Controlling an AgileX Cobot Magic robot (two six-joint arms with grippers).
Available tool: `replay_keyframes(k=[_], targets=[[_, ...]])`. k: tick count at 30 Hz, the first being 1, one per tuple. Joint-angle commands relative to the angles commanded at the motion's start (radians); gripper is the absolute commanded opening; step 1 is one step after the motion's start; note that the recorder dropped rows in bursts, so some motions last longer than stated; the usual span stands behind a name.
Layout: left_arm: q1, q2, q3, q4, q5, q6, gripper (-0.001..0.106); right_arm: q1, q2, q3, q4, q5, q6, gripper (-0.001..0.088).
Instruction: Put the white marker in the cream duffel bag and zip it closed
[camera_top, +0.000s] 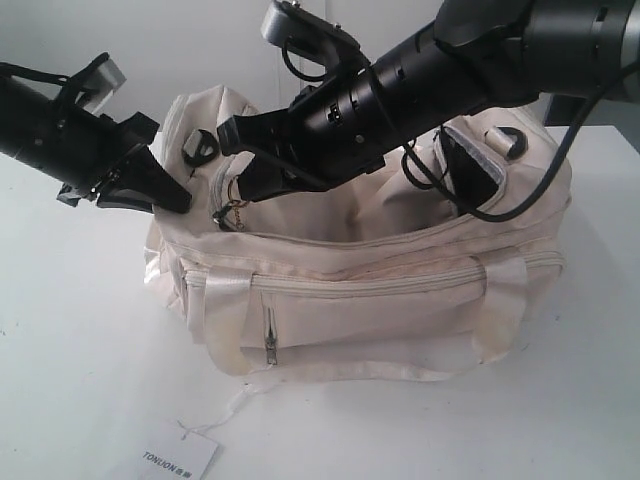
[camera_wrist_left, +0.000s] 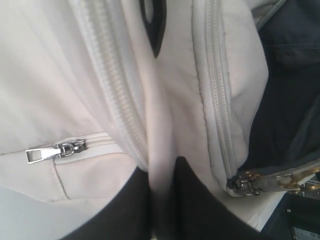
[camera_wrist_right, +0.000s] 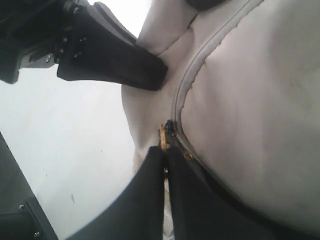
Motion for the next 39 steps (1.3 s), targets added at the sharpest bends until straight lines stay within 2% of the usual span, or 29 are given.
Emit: replay_keyframes(k=[15, 19, 23, 27, 34, 39], targets=[[0.0, 0.0, 0.0, 0.014, -0.018, 0.0, 0.0, 0.0, -0.004, 0.025, -0.076, 0.145, 0.027, 0.0], [0.0, 0.0, 0.0, 0.014, -0.019, 0.0, 0.0, 0.0, -0.005, 0.025, -0.131, 0.235, 0.027, 0.0], [0.0, 0.0, 0.0, 0.016, -0.019, 0.0, 0.0, 0.0, -0.007, 0.025, -0.256, 0.244, 0.099, 0.0], [0.0, 0.0, 0.0, 0.031, -0.019, 0.0, 0.0, -0.002, -0.063, 0.025, -0.273, 0.199, 0.109, 0.0], [0.0, 0.0, 0.005, 0.038, -0.019, 0.0, 0.0, -0.063, -0.173, 0.025, -0.443, 0.185, 0.217, 0.0], [0.0, 0.0, 0.005, 0.069, -0.019, 0.0, 0.0, -0.103, -0.193, 0.025, -0.48, 0.187, 0.237, 0.0]])
